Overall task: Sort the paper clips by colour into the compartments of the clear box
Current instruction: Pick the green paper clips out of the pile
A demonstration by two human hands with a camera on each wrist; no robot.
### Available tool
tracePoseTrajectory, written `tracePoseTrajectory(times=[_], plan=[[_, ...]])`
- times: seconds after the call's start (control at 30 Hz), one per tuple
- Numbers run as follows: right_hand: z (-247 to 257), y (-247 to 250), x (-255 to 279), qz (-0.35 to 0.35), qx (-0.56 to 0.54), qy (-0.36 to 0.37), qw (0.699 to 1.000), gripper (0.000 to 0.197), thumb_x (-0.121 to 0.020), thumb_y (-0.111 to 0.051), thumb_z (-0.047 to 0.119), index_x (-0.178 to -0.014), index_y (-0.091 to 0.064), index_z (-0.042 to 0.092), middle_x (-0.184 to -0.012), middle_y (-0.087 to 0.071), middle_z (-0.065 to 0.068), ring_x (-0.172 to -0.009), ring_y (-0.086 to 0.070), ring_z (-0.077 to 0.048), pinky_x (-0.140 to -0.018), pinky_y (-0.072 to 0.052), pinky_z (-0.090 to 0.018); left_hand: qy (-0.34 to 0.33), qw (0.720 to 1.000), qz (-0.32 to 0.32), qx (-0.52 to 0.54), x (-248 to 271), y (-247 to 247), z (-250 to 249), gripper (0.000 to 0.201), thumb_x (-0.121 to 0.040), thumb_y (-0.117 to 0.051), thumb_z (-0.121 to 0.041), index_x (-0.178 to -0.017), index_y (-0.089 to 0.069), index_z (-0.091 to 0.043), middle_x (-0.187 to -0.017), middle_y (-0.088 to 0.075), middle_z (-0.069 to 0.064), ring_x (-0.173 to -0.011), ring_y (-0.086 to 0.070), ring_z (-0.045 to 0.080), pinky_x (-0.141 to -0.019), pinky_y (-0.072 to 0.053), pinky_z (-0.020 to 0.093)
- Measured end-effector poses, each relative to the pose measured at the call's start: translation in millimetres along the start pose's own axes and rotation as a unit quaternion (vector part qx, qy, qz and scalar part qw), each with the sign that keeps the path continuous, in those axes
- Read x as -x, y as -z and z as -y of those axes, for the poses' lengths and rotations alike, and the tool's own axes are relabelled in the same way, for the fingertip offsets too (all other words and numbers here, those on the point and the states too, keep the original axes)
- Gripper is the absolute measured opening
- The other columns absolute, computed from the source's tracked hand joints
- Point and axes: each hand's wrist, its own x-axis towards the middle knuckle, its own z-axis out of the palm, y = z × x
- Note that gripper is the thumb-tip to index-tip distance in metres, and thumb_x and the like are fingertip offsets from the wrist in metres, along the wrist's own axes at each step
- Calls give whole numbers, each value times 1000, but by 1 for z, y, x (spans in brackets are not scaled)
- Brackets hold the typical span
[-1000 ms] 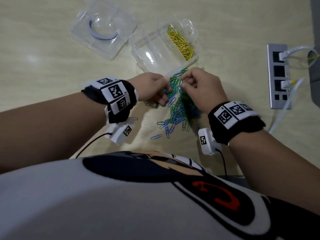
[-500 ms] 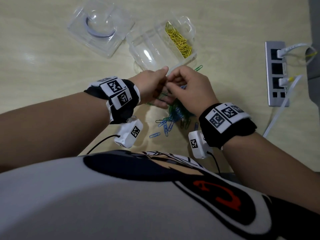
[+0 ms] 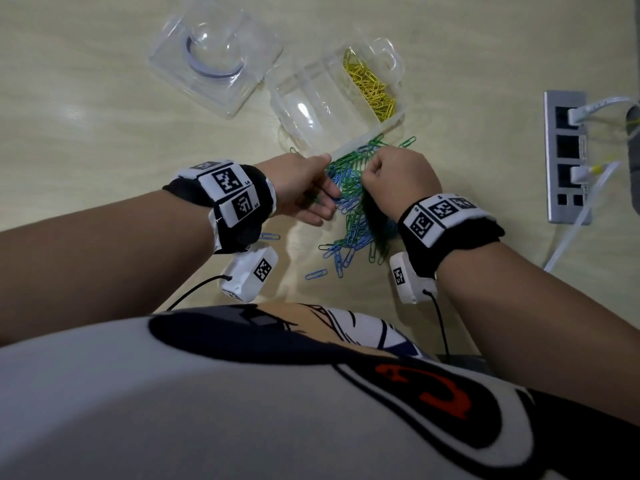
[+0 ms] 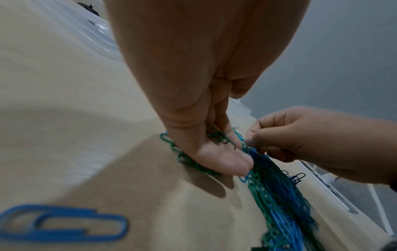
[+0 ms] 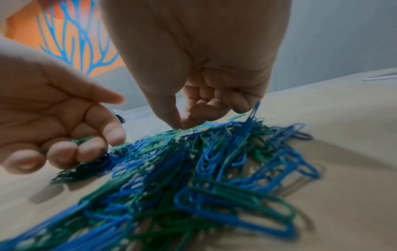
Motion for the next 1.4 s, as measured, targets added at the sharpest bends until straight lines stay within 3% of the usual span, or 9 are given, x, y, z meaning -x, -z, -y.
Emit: tracePoseTrajectory(times=[0.23, 0.4, 0.53, 0.67, 0.73, 0.8, 0.9, 1.1, 1.4], plan=[[7, -3, -8, -15, -29, -20, 999, 30, -91, -53, 39, -96, -59, 10, -94, -59, -6, -83, -53, -26, -67, -37, -32, 6, 1000, -13, -20, -4, -5, -1, 43, -102, -36, -34, -88, -62, -3, -74, -65, 13, -72, -65, 24, -85, -54, 39], [7, 2, -14, 25, 37, 7, 999, 21, -91, -54, 26, -99, -63, 9, -99, -64, -11, -88, -57, -29, -66, -37, -30, 0, 999, -23, -42, -4, -1, 0, 28, -99, -44, -22, -89, -63, -4, -77, -66, 13, -70, -65, 21, -84, -56, 38], [7, 15, 4, 17, -37, 48, 998, 10, -86, -58, 28, -83, -61, 19, -85, -64, 0, -79, -57, -19, -67, -42, -29, -6, 999, -31, -19, -6, 0, -1, 40, -101, -39, -35, -93, -62, -3, -77, -66, 14, -70, -65, 23, -80, -56, 38], [24, 15, 27, 74, -134, 108, 982, 8, -83, -63, 29, -88, -67, 24, -81, -67, 8, -76, -60, -8, -71, -47, -25, -18, 998, -30, 51, -7, -2, -1, 47, -102, -35, -39, -105, -58, 1, -81, -63, 16, -67, -64, 25, -75, -57, 38], [25, 11, 21, 22, -138, 93, 986, 11, -87, -58, 27, -92, -67, 22, -86, -68, 5, -81, -61, -12, -74, -48, -27, -11, 998, -17, 54, -5, -3, -2, 47, -103, -32, -39, -100, -59, -1, -79, -61, 14, -66, -62, 22, -73, -57, 35], [18, 6, 7, -28, -92, 61, 993, 17, -91, -52, 24, -100, -66, 18, -98, -65, -1, -89, -60, -19, -79, -47, -30, -3, 999, -13, 29, -2, -3, -2, 49, -103, -28, -39, -89, -59, -4, -72, -59, 10, -62, -59, 19, -70, -55, 31], [7, -4, -8, 1, 33, 81, 996, 22, -93, -51, 19, -112, -62, 16, -112, -56, -8, -98, -57, -28, -83, -48, -37, -1, 1000, -9, 11, 1, -2, -1, 48, -104, -29, -38, -83, -59, -6, -68, -59, 7, -56, -58, 15, -66, -55, 28], [5, -1, -11, 8, 138, 99, 985, 22, -92, -52, 29, -103, -61, 12, -105, -59, -8, -92, -58, -30, -74, -43, -38, 3, 999, -19, 27, 0, 2, -2, 48, -104, -29, -38, -86, -59, -4, -72, -59, 11, -61, -59, 19, -69, -56, 31], [29, 13, 18, 73, -98, 149, 981, 11, -84, -59, 28, -87, -70, 27, -87, -69, 6, -83, -61, -12, -76, -47, -28, -23, 995, -39, 88, -3, -2, -3, 41, -102, -38, -36, -96, -60, -2, -80, -62, 15, -64, -63, 22, -73, -59, 36]])
